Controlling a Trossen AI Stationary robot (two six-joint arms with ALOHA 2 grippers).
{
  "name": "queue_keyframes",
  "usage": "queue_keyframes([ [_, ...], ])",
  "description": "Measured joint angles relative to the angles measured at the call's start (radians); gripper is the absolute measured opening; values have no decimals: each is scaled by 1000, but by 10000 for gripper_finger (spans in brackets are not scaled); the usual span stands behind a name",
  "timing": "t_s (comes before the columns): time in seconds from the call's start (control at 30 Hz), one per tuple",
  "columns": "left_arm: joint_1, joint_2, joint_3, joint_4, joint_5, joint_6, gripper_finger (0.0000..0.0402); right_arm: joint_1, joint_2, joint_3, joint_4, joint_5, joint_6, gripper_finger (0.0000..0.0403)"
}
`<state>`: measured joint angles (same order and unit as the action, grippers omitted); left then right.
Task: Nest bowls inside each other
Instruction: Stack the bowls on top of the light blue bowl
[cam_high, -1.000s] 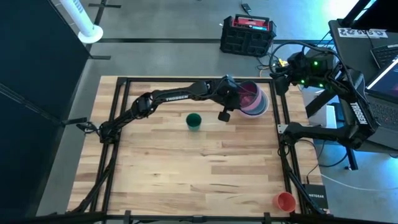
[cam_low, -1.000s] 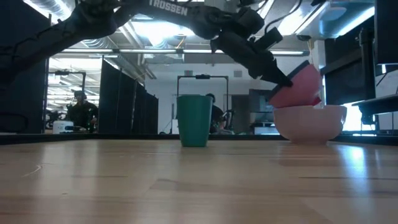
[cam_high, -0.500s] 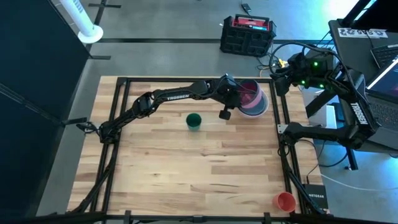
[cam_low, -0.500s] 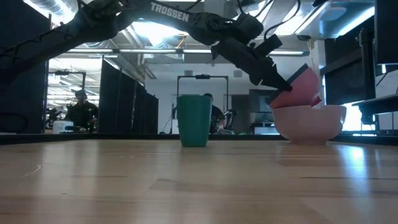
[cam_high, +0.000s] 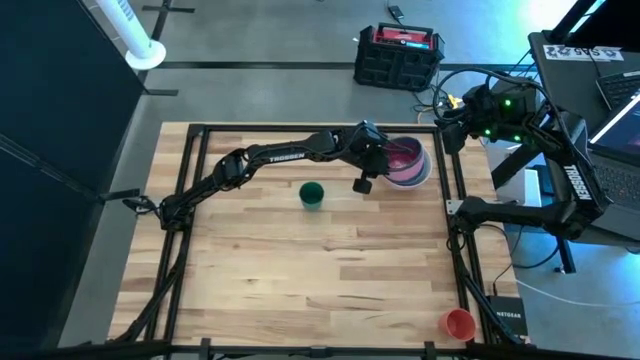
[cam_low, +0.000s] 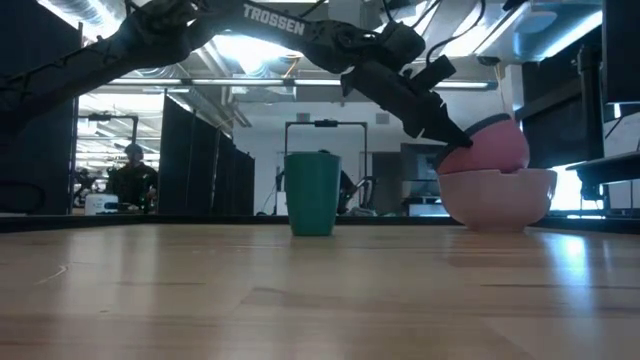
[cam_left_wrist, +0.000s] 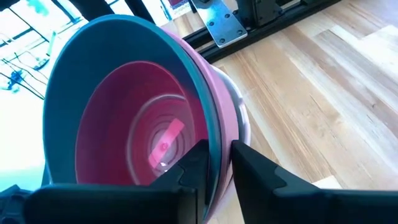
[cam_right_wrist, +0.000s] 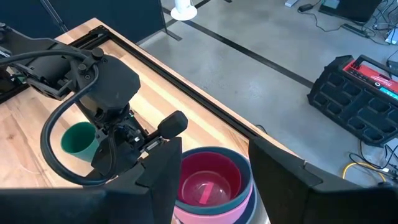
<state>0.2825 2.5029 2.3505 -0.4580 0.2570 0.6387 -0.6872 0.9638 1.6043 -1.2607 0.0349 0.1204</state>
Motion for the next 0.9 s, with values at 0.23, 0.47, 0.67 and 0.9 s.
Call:
queue_keyframes([
  [0.23,0,1,0,-1,0,-2,55,0,0,0,0,0,-2,175],
  [0.47,2,1,0,-1,-3,-3,56,0,0,0,0,0,-3,175],
  [0.67,1,1,0,0,-26,-8,57,0,0,0,-13,0,-15,175],
  [0.9,-4,1,0,-2,-73,-17,57,0,0,0,-31,0,-27,175],
])
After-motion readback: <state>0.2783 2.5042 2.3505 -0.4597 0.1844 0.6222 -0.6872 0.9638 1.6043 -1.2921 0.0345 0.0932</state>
